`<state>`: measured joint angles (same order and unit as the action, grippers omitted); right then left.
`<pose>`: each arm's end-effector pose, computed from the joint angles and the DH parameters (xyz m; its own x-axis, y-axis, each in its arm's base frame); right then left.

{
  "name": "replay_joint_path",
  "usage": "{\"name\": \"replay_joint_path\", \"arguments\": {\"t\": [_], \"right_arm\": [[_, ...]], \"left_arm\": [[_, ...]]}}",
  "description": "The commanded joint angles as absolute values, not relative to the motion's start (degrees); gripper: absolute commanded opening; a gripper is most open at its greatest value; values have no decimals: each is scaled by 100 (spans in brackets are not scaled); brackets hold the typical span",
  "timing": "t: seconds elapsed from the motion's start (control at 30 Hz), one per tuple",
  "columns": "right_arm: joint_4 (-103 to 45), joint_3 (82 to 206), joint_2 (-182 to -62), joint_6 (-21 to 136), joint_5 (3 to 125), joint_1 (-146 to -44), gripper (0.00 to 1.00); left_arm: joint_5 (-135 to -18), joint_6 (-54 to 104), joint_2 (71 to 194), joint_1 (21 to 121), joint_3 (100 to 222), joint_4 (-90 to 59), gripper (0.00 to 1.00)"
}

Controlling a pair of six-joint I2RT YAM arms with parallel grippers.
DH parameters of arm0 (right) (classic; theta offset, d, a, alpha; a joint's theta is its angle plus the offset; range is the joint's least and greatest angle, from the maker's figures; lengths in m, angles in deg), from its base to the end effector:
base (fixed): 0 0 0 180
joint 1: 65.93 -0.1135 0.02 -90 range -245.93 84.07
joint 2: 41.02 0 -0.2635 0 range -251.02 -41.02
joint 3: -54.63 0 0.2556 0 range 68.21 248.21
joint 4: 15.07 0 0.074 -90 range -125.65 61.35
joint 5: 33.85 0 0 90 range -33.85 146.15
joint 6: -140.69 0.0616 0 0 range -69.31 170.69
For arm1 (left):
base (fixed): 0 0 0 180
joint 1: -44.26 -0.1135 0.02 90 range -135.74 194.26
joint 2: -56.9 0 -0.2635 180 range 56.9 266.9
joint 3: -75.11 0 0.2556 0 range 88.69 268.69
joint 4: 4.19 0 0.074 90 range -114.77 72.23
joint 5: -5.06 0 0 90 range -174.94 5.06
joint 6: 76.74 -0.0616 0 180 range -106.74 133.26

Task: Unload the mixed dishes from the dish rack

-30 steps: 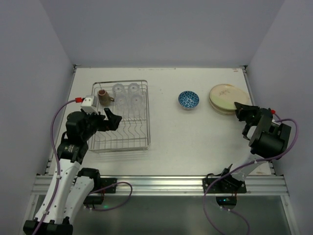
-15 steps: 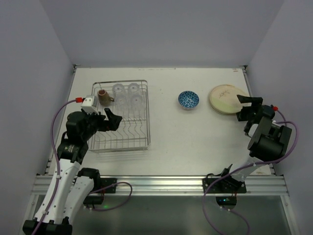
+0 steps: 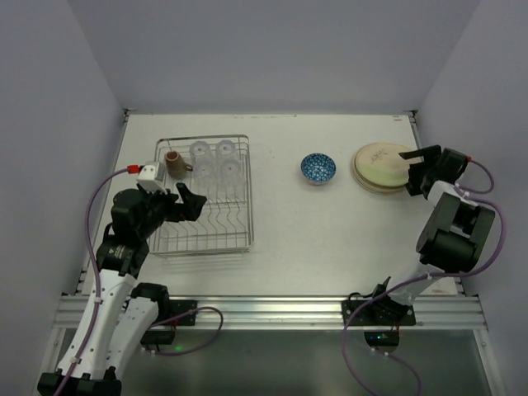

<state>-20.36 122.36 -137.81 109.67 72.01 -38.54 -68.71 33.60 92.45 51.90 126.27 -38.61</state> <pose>0.3492 -0.1620 0.1758 -0.0506 0.9547 -0.2933 0.5542 0.2712 0.7870 0.1740 -0.0407 0.2926 -0.4352 -0.2784 -0.8562 0.2545 0.8742 -0.4135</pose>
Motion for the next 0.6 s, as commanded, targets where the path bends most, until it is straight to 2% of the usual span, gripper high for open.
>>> {"name": "replay_joint_path", "arguments": {"t": [0.0, 0.33, 0.57], "right_arm": [[-3065, 12989, -14033, 10571, 6758, -3948, 99], [-4340, 14071, -14622, 9904, 6240, -4325, 99], [-4701, 14475, -14649, 9605, 5783, -4677, 99]], "left_arm": [[-6991, 3269, 9171, 5235, 12587, -3737, 100], [-7026, 3277, 9135, 5270, 12578, -3755, 100], [-7017, 3269, 9118, 5305, 12578, -3746, 100]]}}
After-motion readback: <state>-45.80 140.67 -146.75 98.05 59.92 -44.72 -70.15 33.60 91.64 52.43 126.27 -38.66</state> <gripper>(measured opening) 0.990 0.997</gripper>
